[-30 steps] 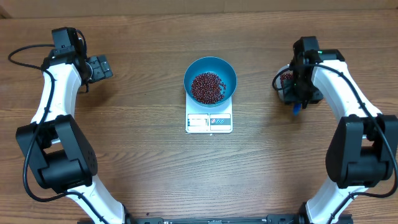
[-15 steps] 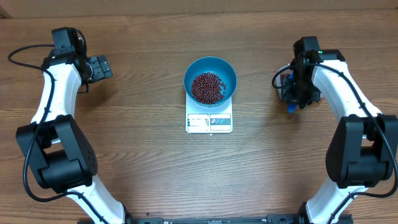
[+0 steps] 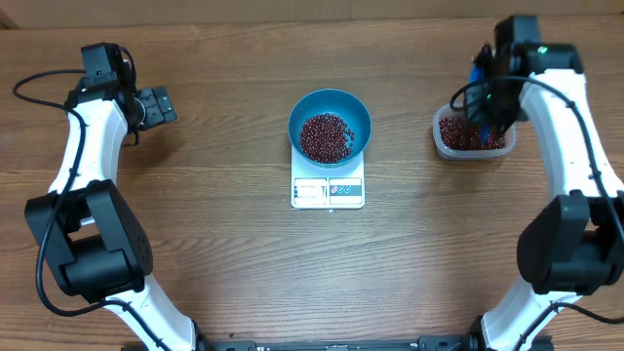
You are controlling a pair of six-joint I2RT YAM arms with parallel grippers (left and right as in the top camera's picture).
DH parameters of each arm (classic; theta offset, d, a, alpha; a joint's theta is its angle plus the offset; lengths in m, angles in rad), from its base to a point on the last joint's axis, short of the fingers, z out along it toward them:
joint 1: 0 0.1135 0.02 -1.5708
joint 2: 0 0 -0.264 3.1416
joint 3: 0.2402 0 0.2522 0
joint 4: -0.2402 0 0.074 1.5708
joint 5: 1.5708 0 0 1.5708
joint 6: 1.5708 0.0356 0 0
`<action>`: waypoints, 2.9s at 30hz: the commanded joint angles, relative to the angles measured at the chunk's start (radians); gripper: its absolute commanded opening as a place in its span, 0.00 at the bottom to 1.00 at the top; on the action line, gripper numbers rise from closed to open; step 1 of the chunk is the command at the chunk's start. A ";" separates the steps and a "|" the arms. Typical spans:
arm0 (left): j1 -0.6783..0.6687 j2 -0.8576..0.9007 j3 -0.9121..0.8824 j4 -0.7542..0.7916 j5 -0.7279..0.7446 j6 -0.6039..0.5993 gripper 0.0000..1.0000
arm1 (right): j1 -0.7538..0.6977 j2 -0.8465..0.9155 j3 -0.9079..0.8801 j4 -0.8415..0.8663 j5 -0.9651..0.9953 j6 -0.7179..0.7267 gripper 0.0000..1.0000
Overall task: Scoop item into bowl and weigh 150g on scale
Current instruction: 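Dip the blue scoop into the red beans with the right gripper, then lift the bean-filled scoop out of the tub with the right gripper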
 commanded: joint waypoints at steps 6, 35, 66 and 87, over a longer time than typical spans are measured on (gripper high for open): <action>-0.003 0.000 0.009 0.003 -0.013 0.005 1.00 | 0.002 -0.019 0.061 -0.210 0.146 -0.309 0.04; -0.003 0.000 0.009 0.003 -0.013 0.005 1.00 | 0.002 0.135 -0.085 -0.099 0.422 -0.316 0.04; -0.003 0.000 0.009 0.003 -0.013 0.005 1.00 | 0.022 0.161 -0.087 -0.084 0.385 -0.269 0.04; -0.003 0.000 0.009 0.003 -0.013 0.005 1.00 | 0.119 0.161 -0.189 -0.035 0.205 -0.334 0.04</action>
